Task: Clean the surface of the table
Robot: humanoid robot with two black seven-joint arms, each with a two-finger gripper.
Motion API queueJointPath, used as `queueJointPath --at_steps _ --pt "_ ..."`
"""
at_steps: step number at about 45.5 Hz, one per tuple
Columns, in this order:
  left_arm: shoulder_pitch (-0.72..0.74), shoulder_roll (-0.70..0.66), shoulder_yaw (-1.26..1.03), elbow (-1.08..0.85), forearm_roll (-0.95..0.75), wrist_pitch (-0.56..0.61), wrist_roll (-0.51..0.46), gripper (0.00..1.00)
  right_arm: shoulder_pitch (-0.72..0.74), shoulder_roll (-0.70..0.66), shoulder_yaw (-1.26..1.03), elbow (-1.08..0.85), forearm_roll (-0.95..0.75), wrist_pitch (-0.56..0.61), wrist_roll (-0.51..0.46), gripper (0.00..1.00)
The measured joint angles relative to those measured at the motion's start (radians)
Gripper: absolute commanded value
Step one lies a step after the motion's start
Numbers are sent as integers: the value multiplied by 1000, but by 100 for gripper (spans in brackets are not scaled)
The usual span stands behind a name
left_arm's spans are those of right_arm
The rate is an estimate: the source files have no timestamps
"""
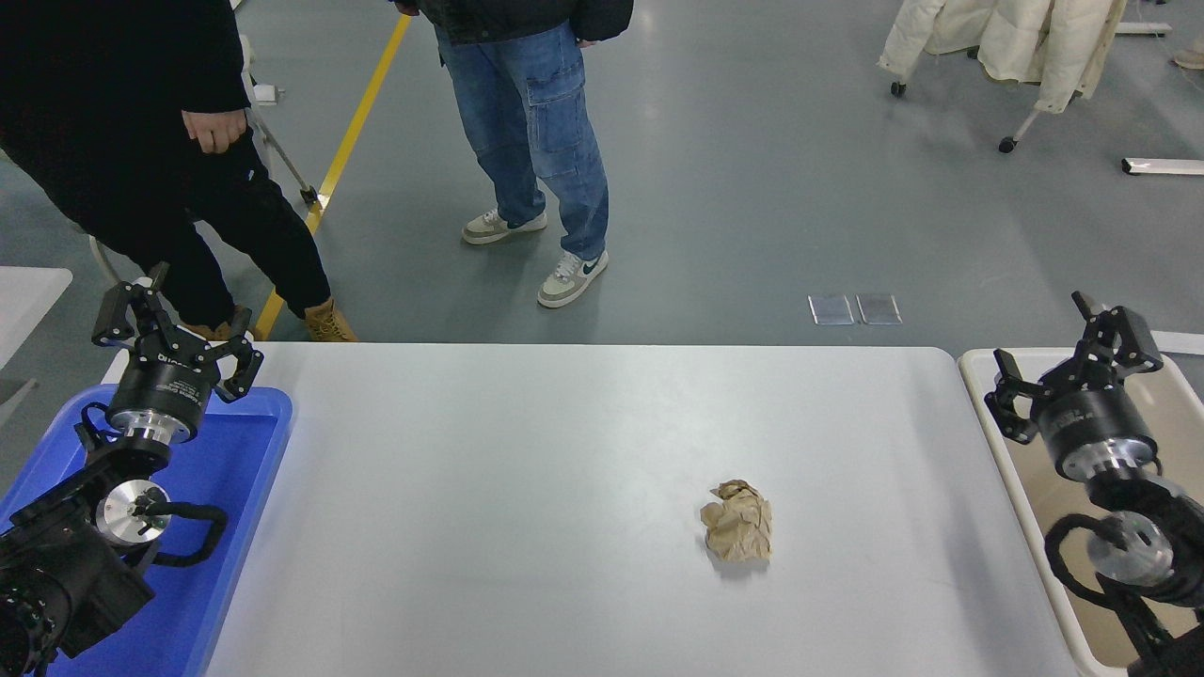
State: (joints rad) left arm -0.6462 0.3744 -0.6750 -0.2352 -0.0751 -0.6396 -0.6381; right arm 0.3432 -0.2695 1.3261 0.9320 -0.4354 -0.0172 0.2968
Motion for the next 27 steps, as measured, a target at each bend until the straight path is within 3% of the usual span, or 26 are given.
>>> queueJointPath --at_steps 27 --pt "-1 0 0 0 0 -2 0 100 151 172 -65 -185 -62 17 56 100"
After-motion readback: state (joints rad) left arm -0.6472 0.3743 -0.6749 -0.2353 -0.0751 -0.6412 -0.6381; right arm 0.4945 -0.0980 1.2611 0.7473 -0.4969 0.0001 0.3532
